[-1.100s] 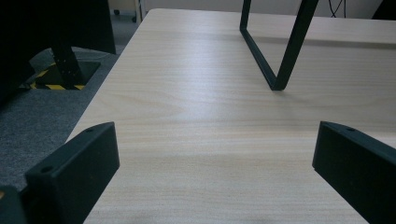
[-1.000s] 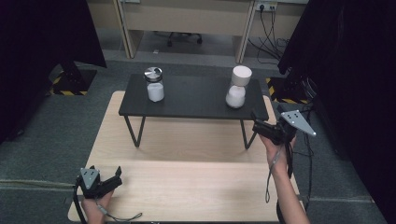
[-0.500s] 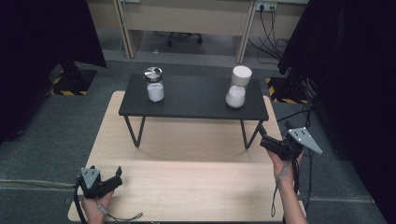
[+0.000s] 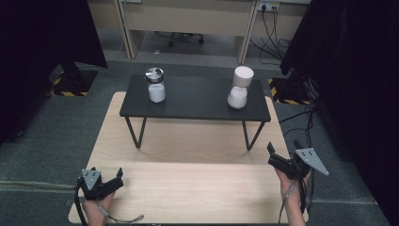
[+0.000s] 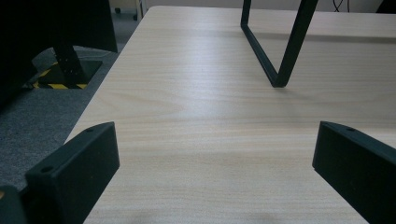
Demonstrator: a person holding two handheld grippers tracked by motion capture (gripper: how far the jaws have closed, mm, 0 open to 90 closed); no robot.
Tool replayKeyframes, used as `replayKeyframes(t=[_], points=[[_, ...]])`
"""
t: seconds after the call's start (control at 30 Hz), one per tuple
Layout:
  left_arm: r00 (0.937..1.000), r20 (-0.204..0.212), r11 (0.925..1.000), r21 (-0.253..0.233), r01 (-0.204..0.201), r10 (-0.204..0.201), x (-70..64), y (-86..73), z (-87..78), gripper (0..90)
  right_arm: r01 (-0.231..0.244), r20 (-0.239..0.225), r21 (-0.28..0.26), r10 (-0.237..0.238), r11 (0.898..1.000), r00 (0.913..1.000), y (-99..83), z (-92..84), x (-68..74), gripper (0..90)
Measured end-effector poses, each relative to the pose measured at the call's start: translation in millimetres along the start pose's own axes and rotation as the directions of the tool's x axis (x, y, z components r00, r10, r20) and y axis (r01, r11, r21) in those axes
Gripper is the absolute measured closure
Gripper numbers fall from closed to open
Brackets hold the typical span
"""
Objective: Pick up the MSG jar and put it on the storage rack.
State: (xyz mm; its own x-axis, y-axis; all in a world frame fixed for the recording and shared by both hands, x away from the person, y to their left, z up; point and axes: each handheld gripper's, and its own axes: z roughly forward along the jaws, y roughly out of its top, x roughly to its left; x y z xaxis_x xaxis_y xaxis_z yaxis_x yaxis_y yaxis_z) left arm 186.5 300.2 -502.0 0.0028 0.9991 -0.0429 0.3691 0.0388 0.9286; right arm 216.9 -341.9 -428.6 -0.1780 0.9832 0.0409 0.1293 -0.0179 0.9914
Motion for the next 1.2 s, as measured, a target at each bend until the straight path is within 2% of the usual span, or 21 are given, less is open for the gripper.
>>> replayKeyframes(t=[0.23, 0.63, 0.83, 1.2], points=[[1.0, 0.001, 1.0, 0.001, -0.003, 0.003, -0.3, 0.1, 0.2, 0.0, -0.014, 0.021, 0.014, 0.013, 1.0, 0.9997, -15.5, -9.2, -3.2, 0.3], [1.0, 0.003, 0.9999, 0.006, -0.009, 0.009, -0.5, 0.9, 0.4, 0.0, -0.009, 0.065, 0.021, 0.007, 1.0, 0.9979, -39.8, -27.7, -5.3, 0.3], [0.9999, 0.003, 0.9999, 0.008, -0.015, 0.015, -1.0, 1.3, 0.9, 0.0, -0.043, 0.095, 0.024, 0.041, 0.999, 0.9946, -56.7, -37.5, -5.7, 0.3], [0.9998, 0.002, 0.9998, 0.011, -0.019, 0.019, -1.6, 1.8, 1.2, 0.0, -0.063, 0.151, 0.026, 0.058, 0.998, 0.9868, -84.9, -57.4, 4.1, 0.3]])
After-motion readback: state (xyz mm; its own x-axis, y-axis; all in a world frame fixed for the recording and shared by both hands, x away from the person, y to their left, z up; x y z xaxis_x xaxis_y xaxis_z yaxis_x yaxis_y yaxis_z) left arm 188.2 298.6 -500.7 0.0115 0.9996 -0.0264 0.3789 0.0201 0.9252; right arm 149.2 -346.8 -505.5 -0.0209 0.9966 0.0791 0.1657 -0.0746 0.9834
